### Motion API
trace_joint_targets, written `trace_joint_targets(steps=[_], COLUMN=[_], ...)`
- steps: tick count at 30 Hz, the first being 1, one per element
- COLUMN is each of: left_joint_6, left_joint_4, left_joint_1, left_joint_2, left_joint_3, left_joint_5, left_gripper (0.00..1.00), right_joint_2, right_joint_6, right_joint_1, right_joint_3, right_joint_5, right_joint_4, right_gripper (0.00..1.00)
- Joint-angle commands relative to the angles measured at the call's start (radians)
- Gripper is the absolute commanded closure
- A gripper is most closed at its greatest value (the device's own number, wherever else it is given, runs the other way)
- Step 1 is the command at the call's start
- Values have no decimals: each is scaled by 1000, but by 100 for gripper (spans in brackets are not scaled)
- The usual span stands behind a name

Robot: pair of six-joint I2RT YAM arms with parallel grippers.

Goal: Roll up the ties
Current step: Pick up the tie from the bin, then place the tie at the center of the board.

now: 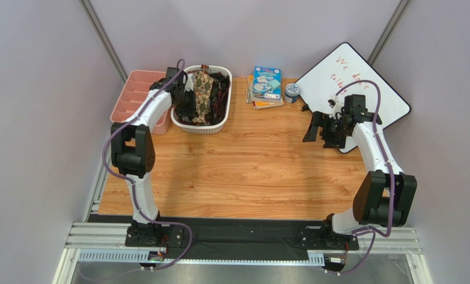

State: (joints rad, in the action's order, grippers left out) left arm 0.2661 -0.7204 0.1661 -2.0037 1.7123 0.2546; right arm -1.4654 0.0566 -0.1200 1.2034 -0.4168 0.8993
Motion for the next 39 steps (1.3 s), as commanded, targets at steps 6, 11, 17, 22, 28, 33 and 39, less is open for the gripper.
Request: trace_joint_targets(steps=[6,11,17,22,28,33,39], left_joint_6=[-56,-94,-131,-100,-117,-71,119], left_joint_4=[-74,-100,-116,-90,-40,-1,91], left_joint_1=[10,36,107,174,346,415,499], left_joint_2=[184,236,252,255,341,431,540], left_joint_3=[273,427,633,791,727,494,163], left_joint_5=[149,209,256,323,376,498,713], left_gripper=[100,100,100,100,100,100,100], right_joint_2=[8,-12,46,203,290,330,369], right_joint_6=[-9,-102,-176,-146,-187,-250,-356], right_joint_1=[5,5,5,11,26,26,25], right_joint_3=[84,153,168,45,-13,13,-10], right_joint_5=[-42,-37,-97,-226,-264,-252,-208], right_joint_4=[-53,-51,-172,-458,-505,-375,-205], right_gripper=[0,0,0,0,0,0,0])
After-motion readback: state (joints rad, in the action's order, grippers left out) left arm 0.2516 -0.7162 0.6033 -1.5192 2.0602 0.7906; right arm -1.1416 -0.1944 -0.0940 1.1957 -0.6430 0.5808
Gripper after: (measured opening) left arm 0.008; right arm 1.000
